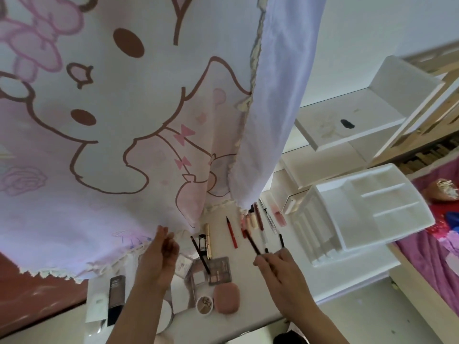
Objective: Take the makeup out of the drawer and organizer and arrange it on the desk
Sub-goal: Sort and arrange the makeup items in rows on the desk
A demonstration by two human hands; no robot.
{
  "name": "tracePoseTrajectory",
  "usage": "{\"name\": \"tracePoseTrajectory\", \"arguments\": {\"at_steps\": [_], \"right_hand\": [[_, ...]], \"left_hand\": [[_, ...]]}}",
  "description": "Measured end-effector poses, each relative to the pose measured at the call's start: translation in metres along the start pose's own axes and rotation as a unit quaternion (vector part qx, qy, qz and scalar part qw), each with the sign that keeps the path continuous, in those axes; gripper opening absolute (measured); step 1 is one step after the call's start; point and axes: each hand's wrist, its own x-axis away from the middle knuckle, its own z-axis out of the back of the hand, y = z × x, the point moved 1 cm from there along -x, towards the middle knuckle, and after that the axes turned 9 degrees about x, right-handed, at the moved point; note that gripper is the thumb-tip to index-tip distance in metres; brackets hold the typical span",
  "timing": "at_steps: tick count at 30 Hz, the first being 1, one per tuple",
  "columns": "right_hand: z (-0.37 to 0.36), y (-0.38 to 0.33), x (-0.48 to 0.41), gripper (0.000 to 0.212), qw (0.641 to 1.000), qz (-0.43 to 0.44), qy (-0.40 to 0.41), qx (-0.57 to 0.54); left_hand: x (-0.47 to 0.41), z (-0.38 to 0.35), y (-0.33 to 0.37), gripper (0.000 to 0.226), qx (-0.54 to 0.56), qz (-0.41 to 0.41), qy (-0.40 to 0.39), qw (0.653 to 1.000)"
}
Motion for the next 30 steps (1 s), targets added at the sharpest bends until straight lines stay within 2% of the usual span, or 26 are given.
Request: {"name": "tracePoseTrajectory", "arguments": {"at_steps": [3, 5, 7, 13, 21, 25, 28, 30], "right_hand": [[0.006, -0.021, -0.005, 0.024, 0.980, -0.062, 0.076, -0.174], [0.012, -0.038, -0.011, 0.032, 0.953, -0.080, 0.090, -0.279], [0.014, -0.049, -0.015, 0.026, 0.934, -0.070, 0.093, -0.339], [0.005, -0.056, -0.017, 0.016, 0.928, -0.053, 0.062, -0.363], [-0.002, -0.051, -0.017, 0.019, 0.936, -0.047, 0.038, -0.348], [-0.006, -0.046, -0.020, 0.022, 0.927, -0.056, 0.043, -0.368], [-0.007, -0.040, -0.022, 0.022, 0.916, -0.079, 0.016, -0.394], [-0.005, -0.034, -0.024, 0.021, 0.913, -0.093, 0.000, -0.398]], "left_hand": [[0.022, -0.013, -0.023, 0.010, -0.003, 0.043, -0.030, 0.999], [0.035, -0.021, -0.041, 0.015, -0.011, 0.064, -0.038, 0.997], [0.044, -0.026, -0.053, 0.021, -0.019, 0.078, -0.051, 0.995], [0.053, -0.032, -0.062, 0.021, -0.039, 0.090, -0.065, 0.993], [0.054, -0.029, -0.062, 0.019, -0.035, 0.083, -0.079, 0.993], [0.053, -0.025, -0.065, 0.027, -0.048, 0.078, -0.095, 0.991], [0.055, -0.022, -0.062, 0.018, -0.112, 0.069, -0.113, 0.985], [0.056, -0.019, -0.059, 0.011, -0.234, 0.048, -0.145, 0.960]]}}
